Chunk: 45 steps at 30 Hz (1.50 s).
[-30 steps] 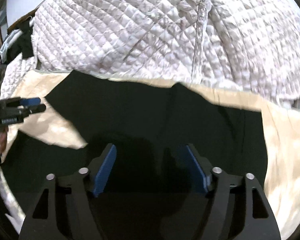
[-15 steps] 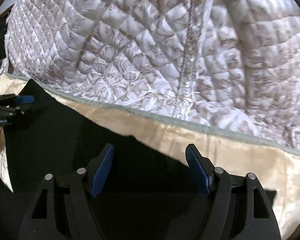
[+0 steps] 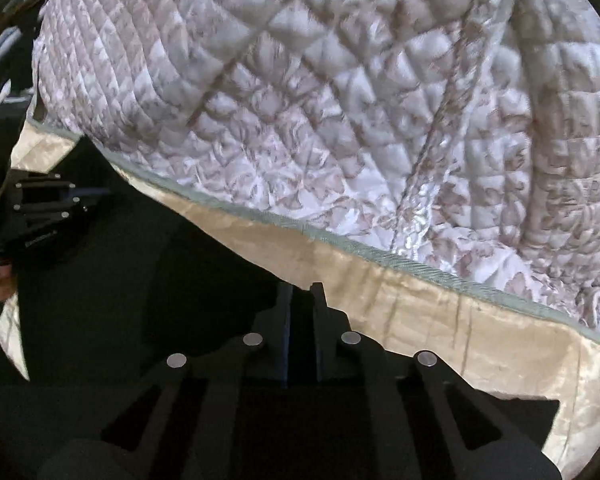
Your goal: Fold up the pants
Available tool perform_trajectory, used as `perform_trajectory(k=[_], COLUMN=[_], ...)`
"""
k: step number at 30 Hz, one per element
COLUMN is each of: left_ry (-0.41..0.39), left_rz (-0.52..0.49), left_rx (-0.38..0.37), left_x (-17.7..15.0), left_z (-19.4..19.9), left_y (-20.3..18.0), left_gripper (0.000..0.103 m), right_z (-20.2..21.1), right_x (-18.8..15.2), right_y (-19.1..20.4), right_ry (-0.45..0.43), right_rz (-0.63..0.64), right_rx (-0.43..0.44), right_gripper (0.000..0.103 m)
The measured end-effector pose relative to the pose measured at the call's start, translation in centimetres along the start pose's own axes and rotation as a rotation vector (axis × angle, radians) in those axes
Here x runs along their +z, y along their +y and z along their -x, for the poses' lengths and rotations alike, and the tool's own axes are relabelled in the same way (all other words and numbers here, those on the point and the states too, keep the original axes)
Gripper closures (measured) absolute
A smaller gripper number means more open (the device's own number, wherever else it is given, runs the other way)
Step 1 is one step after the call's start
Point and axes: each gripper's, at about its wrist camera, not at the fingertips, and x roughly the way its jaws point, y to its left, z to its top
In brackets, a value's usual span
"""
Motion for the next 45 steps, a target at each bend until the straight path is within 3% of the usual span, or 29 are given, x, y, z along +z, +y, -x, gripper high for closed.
perform_trajectory(k=[6, 11, 16, 22, 24, 25, 27, 29, 31, 32, 33, 38, 41, 42, 43, 44, 45], left_ry=[-0.124, -0.204, -0.153, 0.036, 0.060, 0.054, 0.028, -0.015, -0.053, -0.060, -0.064, -0.012, 0.053, 0.060, 0.044, 0.029, 0.009], left_rz=[0.073, 0.141, 0.182, 0.172, 0.187, 0.190, 0.194, 0.195, 0.182, 0.179, 0.175, 0.110, 0.064, 0.056, 0.051, 0.059, 0.088], left_rx=[-0.053, -0.113, -0.172, -0.183, -0.185, -0.182, -0.163, -0.131, -0.116, -0.109, -0.094, -0.034, 0.063, 0.091, 0.127, 0.116, 0.098], left_x=[-0.6, -5.7, -13.6, -21.7, -23.1, -23.5, -23.4, -22.4, -21.0, -20.3, -19.4, -16.4, -15.6, -15.6, -15.7, -15.7, -15.8], left_z=[8.8, 16.5, 20.4, 18.8, 19.3, 19.9, 21.1, 22.1, 22.4, 22.0, 21.3, 16.6, 13.1, 12.4, 12.2, 12.5, 13.1], left_y=[0.7, 0.7, -0.8, -2.7, -2.6, -2.6, -2.2, -1.9, -2.1, -2.3, -2.5, -4.4, -5.2, -5.3, -5.2, -5.0, -4.6], left_gripper=[0.101, 0.101, 0.101, 0.100, 0.100, 0.100, 0.100, 0.098, 0.081, 0.063, 0.056, 0.055, 0.056, 0.075, 0.083, 0.096, 0.098], right_z=[7.7, 15.0, 19.0, 17.6, 17.4, 17.6, 18.7, 20.0, 21.1, 21.3, 21.4, 21.4, 21.7, 21.7, 21.7, 21.8, 22.0], right_x=[-1.3, -5.8, -14.1, -22.1, -23.7, -24.2, -24.5, -24.2, -23.6, -23.5, -23.5, -23.6, -24.3, -24.7, -25.1, -25.4, -25.7], right_y=[1.7, 4.3, 7.7, 9.9, 9.8, 9.8, 9.5, 8.9, 7.7, 7.1, 6.7, 4.8, 4.3, 4.0, 3.5, 3.2, 2.9], right_ry=[-0.113, -0.177, -0.101, 0.102, 0.125, 0.118, 0.070, -0.002, -0.080, -0.097, -0.101, -0.143, -0.142, -0.140, -0.138, -0.137, -0.140], right_rz=[-0.026, -0.089, -0.196, -0.337, -0.388, -0.410, -0.426, -0.457, -0.502, -0.520, -0.544, -0.663, -0.676, -0.695, -0.717, -0.733, -0.741], right_rx=[0.033, 0.072, 0.100, 0.125, 0.152, 0.156, 0.153, 0.136, 0.112, 0.093, 0.063, 0.001, -0.038, -0.040, -0.041, -0.045, -0.046], right_gripper=[0.096, 0.096, 0.096, 0.094, 0.088, 0.080, 0.072, 0.058, 0.051, 0.051, 0.051, 0.051, 0.051, 0.051, 0.051, 0.051, 0.051])
